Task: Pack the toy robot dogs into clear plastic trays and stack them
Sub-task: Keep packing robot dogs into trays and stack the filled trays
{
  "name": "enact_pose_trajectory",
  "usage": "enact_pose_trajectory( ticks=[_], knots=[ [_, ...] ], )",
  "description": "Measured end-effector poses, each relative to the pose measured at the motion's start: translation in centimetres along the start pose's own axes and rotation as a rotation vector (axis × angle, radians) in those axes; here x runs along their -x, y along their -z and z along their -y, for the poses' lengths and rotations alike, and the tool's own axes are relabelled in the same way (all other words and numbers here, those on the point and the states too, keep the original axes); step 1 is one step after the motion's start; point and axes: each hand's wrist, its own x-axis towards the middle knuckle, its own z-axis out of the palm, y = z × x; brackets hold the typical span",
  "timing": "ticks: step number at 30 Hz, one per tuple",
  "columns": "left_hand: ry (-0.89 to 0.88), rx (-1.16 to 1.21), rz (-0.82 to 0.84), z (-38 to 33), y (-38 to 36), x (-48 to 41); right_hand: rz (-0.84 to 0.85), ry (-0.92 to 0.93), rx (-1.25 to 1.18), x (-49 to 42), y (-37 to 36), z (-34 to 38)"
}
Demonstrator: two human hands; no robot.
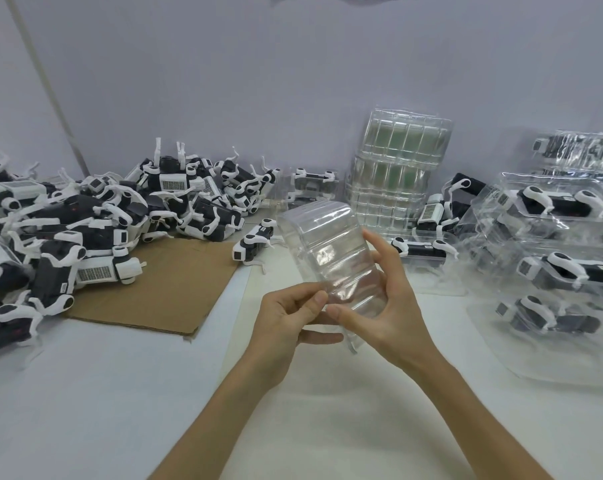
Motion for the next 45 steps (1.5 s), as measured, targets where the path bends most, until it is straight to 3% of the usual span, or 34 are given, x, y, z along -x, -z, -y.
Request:
enact_pose_trajectory(
  ticks=[5, 19, 26, 29, 36, 45],
  knots=[
    [-0.15, -0.121, -0.014, -0.1, -0.1, 0.3, -0.019, 0.034, 0.037, -0.1, 0.0, -0.1],
    [-0.084, -0.079, 0.096, -0.7, -0.4, 0.6, 0.019, 0.019, 0.033, -0.1, 0.5, -0.2],
    [-0.181, -0.164, 0.002, -0.6, -0.8, 0.8, -0.017, 0.039, 0.04, -0.1, 0.2, 0.0],
    [-0.212, -0.182, -0.056, -0.6, -0.9, 0.8, -0.039, 0.085, 0.103, -0.1, 0.1, -0.1],
    [-0.197, -0.221, -0.023, -0.8, -1.2, 0.9, -0.094, 0.187, 0.304, 0.0, 0.3, -0.5],
    [-0.202, -0.164, -0.06, -0.5, -2.1, 0.6, -0.293, 0.548, 0.559, -0.4, 0.2, -0.4]
  ],
)
